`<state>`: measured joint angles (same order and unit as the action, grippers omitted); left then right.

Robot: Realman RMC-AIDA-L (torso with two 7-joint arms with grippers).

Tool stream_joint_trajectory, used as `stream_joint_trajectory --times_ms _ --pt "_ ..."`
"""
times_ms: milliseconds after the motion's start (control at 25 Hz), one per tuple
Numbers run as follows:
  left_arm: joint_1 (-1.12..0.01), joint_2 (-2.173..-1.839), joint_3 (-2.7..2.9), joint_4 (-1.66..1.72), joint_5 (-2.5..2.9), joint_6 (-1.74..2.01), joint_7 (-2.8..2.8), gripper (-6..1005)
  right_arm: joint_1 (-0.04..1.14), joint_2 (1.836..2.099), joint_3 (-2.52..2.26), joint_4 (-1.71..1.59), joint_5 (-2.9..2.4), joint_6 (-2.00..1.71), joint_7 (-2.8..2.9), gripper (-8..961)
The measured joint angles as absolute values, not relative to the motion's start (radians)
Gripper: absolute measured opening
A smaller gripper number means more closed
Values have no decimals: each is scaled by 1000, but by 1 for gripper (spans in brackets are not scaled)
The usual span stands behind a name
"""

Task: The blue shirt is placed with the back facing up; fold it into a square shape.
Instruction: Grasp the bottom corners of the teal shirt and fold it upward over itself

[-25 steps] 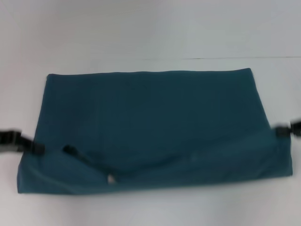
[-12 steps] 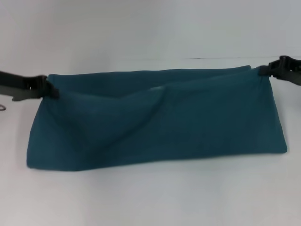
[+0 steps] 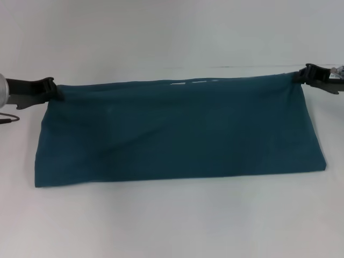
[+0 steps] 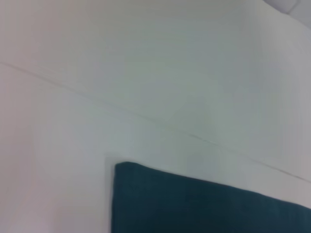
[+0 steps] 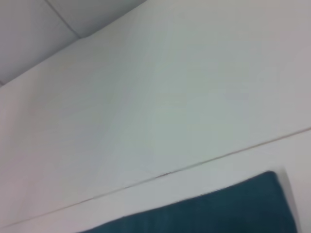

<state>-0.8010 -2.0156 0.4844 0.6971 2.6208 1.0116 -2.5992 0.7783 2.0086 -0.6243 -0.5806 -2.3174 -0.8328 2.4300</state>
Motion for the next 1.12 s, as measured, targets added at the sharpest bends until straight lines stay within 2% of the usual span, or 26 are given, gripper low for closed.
stream_joint_trajectory --times_ms 200,440,760,1120 --pt "-805 -2016 483 699 2610 985 -2602 73 798 2011 -633 -580 -2319 -802 2430 70" --pt "-839 -1987 496 692 2608 990 -2603 76 820 2002 -638 -578 -2321 -781 2426 74" --pt "-861 -1994 523 671 2614 924 -2615 79 850 2010 -752 -534 -2322 -657 2455 78" --pt "-865 -1987 526 645 2612 883 -2618 82 864 2001 -758 -515 -2322 -619 2456 82"
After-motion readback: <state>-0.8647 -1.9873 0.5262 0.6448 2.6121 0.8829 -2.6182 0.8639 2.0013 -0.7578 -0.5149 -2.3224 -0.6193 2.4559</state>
